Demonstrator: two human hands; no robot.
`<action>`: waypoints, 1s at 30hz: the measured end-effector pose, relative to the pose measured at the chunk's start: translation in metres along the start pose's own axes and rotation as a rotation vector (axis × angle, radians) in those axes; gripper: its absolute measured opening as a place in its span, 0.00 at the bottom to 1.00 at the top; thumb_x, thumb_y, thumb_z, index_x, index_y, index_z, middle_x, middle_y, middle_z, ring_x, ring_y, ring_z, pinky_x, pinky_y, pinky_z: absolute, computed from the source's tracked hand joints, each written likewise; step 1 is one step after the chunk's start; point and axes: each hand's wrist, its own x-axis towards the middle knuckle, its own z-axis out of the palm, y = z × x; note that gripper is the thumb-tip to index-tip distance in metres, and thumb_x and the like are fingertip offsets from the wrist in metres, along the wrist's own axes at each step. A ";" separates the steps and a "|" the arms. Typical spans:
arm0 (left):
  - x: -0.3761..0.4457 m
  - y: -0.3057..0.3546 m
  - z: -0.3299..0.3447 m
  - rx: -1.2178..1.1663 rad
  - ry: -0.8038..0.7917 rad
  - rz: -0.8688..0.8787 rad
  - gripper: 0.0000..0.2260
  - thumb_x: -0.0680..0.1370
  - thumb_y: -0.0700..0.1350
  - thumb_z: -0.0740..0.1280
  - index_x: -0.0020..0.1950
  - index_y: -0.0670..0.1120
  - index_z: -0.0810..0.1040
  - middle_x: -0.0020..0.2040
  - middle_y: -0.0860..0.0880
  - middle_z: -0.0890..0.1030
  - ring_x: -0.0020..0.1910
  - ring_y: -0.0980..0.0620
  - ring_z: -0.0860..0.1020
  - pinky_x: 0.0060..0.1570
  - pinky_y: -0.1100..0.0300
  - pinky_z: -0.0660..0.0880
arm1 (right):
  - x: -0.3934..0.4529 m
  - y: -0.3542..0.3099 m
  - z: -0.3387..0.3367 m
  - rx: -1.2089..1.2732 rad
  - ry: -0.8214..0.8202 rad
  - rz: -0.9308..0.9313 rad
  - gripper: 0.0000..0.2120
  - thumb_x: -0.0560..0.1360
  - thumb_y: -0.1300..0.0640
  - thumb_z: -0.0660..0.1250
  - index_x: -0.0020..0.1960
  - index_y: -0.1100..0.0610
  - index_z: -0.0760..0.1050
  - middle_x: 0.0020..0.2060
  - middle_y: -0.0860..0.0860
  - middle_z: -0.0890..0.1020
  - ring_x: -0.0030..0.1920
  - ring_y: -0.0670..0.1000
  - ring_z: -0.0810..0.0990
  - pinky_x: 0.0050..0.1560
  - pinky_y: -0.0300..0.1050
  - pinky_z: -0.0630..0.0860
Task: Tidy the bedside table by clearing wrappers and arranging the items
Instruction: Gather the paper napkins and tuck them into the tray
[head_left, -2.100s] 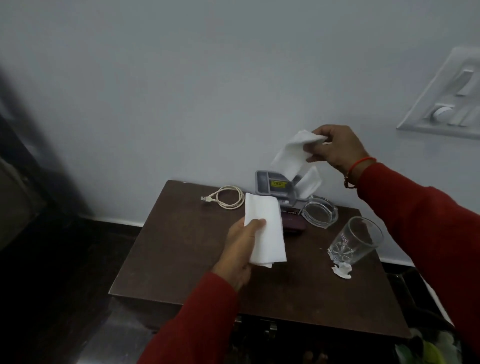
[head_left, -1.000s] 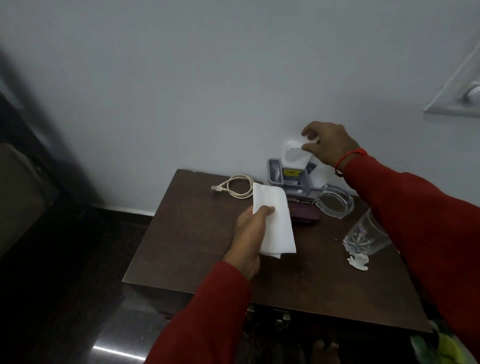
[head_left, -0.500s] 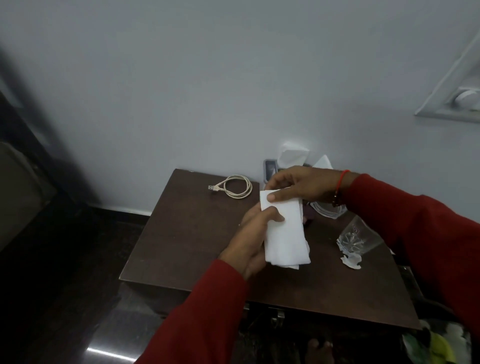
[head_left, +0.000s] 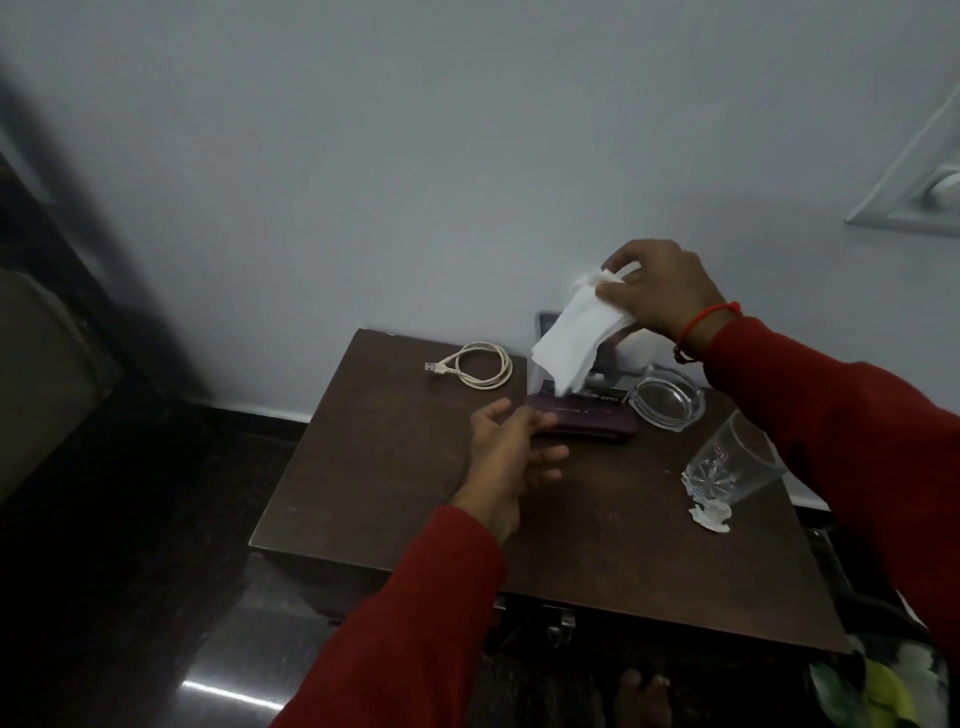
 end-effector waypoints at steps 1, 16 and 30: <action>0.001 0.000 -0.002 0.012 0.017 0.001 0.19 0.81 0.41 0.63 0.71 0.50 0.64 0.54 0.47 0.85 0.39 0.48 0.83 0.35 0.54 0.78 | 0.003 0.001 0.002 -0.013 0.033 -0.003 0.10 0.73 0.57 0.72 0.55 0.56 0.81 0.53 0.57 0.82 0.52 0.55 0.82 0.43 0.41 0.77; -0.001 0.004 -0.004 0.121 -0.013 -0.016 0.14 0.82 0.45 0.62 0.67 0.54 0.67 0.55 0.49 0.85 0.44 0.48 0.83 0.37 0.55 0.77 | 0.044 -0.017 0.003 -0.167 -0.024 0.176 0.14 0.75 0.67 0.67 0.60 0.67 0.78 0.57 0.63 0.83 0.54 0.60 0.84 0.41 0.40 0.72; -0.001 0.001 -0.003 0.144 -0.038 -0.014 0.11 0.82 0.46 0.62 0.65 0.53 0.72 0.55 0.49 0.85 0.41 0.49 0.82 0.35 0.56 0.75 | 0.051 -0.032 0.032 -0.185 -0.014 0.117 0.11 0.75 0.66 0.65 0.56 0.68 0.78 0.54 0.63 0.82 0.33 0.57 0.79 0.23 0.33 0.70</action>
